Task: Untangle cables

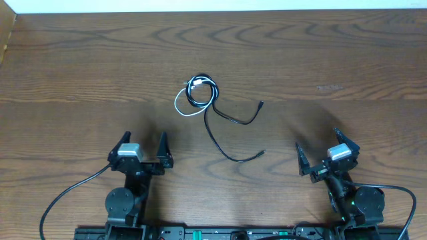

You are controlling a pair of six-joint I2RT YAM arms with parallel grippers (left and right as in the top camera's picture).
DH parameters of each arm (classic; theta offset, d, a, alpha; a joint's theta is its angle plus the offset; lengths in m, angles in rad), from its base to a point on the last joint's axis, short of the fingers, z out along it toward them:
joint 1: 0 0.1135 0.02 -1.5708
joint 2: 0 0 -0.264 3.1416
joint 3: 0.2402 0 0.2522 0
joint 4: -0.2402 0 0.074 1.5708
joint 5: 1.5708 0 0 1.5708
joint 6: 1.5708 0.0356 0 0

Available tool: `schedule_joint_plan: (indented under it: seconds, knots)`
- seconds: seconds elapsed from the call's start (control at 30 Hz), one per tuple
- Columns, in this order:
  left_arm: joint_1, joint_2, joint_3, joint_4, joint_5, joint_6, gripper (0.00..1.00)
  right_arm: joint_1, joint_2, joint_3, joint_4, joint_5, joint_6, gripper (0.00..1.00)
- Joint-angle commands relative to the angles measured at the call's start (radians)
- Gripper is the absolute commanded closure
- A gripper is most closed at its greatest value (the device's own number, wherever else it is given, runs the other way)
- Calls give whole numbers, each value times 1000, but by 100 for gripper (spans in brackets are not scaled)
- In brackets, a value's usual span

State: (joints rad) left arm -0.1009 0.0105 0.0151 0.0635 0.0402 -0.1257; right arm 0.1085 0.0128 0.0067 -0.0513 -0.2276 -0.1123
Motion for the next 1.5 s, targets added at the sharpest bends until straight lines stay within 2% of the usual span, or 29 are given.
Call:
schedule_joint_plan:
  seconds: [0.0, 0.37, 0.73, 1.47]
  knots:
    - [0, -6, 61, 5, -30, -71, 2, -3, 1, -1, -5, 12, 11, 1]
    - [0, 32, 291, -203, -30, -69, 2, -3, 1, -1, -5, 12, 11, 1]
    - [0, 152, 306, -160, -29, -52, 2, -3, 1, -1, -5, 11, 11, 1]
    - [0, 158, 305, -153, -30, -51, 2, -3, 1, -1, -5, 12, 11, 1]
